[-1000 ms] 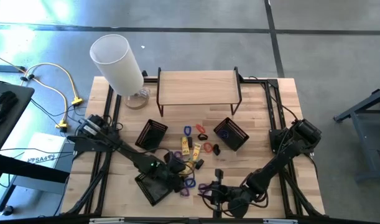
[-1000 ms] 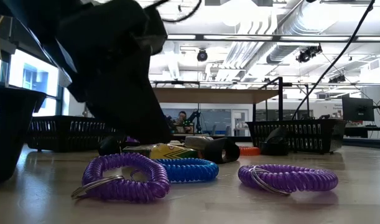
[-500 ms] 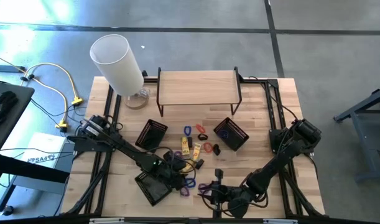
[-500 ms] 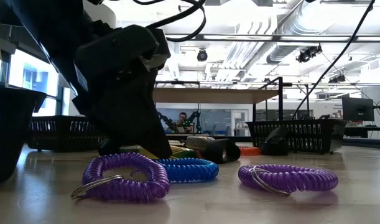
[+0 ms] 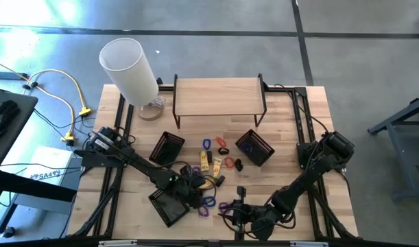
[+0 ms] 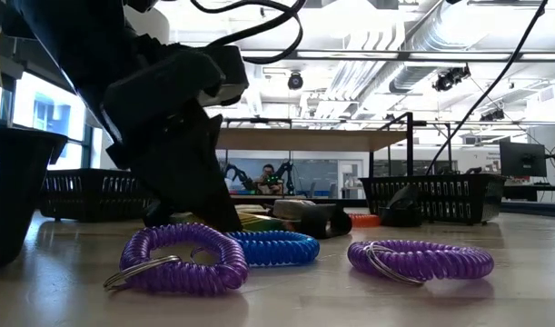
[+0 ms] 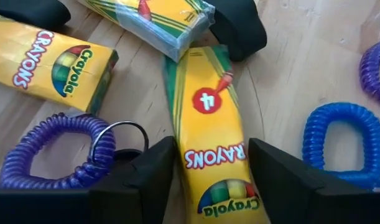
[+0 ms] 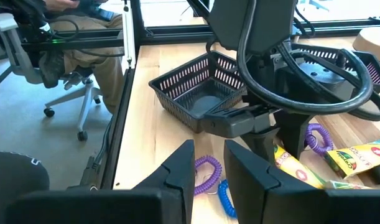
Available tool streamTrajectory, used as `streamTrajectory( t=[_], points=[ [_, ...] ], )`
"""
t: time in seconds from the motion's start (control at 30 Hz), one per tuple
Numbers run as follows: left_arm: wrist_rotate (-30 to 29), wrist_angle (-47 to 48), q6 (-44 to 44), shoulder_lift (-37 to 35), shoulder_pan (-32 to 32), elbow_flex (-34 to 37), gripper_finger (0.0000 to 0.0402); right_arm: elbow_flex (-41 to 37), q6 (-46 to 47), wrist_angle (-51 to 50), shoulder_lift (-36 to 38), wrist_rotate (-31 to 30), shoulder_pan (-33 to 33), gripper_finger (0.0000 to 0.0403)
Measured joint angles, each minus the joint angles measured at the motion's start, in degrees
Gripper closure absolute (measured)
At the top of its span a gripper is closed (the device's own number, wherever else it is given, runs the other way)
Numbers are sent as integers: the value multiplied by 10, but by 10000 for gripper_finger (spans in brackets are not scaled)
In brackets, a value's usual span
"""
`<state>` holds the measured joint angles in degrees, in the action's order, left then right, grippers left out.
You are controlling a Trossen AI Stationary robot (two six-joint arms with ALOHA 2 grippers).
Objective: Pick & Place Office Desk Supplies
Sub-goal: Put the bottom crayon box into the bottom black bin
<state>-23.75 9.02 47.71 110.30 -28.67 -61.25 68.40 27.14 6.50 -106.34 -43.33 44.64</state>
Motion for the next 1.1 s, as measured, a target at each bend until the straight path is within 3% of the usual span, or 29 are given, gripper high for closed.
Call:
streamTrajectory(
  t=[0.3,0.77,1.0,1.1],
  points=[
    [-3,-5,-40,-3,-5,-4,271,0,0,0,0,0,0,329],
    [8,-2,-122,-100,-25,-3,278,0,0,-1,0,0,0,329],
    [146,40,-212,-192,-58,-4,278,0,0,-1,0,0,0,329],
    [153,98,-237,-239,-89,-4,278,0,0,-2,0,0,0,329]
  ],
)
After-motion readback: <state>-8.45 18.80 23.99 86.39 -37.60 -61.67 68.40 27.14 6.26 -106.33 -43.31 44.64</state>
